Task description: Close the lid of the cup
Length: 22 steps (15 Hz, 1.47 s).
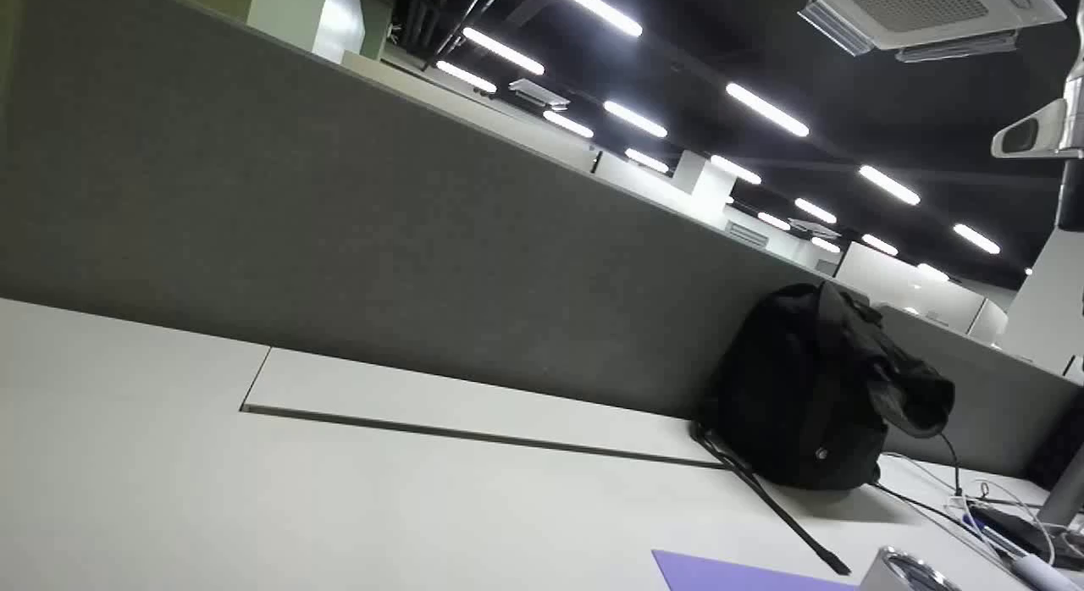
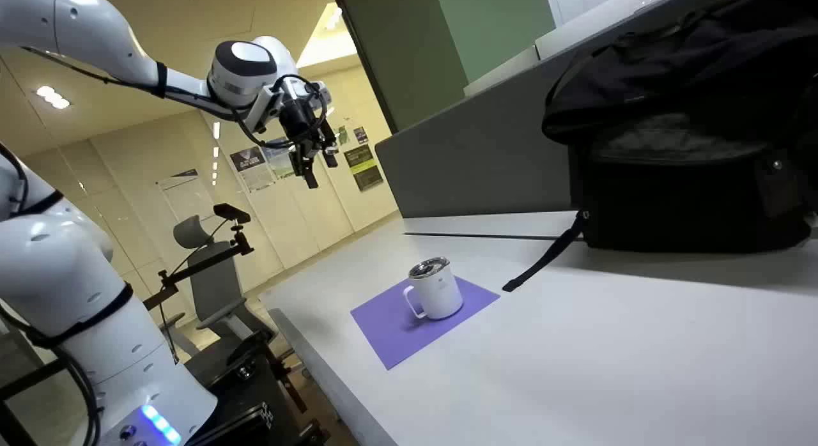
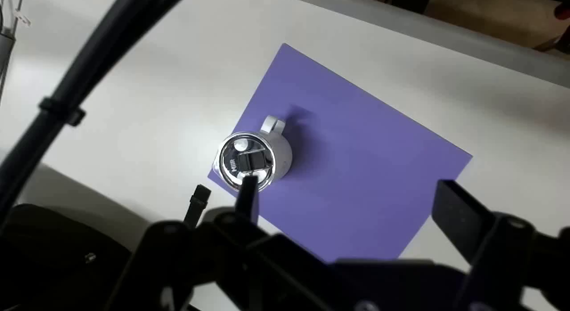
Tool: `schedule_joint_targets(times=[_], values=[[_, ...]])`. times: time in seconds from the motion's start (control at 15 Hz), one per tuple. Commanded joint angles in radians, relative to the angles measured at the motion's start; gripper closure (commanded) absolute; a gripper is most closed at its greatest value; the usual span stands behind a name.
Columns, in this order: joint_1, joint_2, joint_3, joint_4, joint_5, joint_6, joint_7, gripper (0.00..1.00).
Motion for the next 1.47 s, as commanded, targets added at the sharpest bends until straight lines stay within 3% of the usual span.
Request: schedule_joint_targets(times=[0.0, 0.6, 0.87, 0.93, 1.0, 1.4], values=[[0.024, 0.002, -0.022, 0.002, -0.004, -0.002, 0.004, 0.0], [0.024, 0.002, -0.022, 0.002, -0.004, 0.0, 0.004, 0.0], [-0.02, 0.018, -0.06, -0.03, -0.074, 0.255, 0.108, 0.0], [-0.034, 0.038, -0.069, -0.032, -0.115, 0.309, 0.13, 0.25], [-0.05, 0.061, -0.077, -0.031, -0.155, 0.355, 0.157, 0.27], [-0.103, 0.223, -0.141, -0.004, -0.351, 0.557, 0.269, 0.69]])
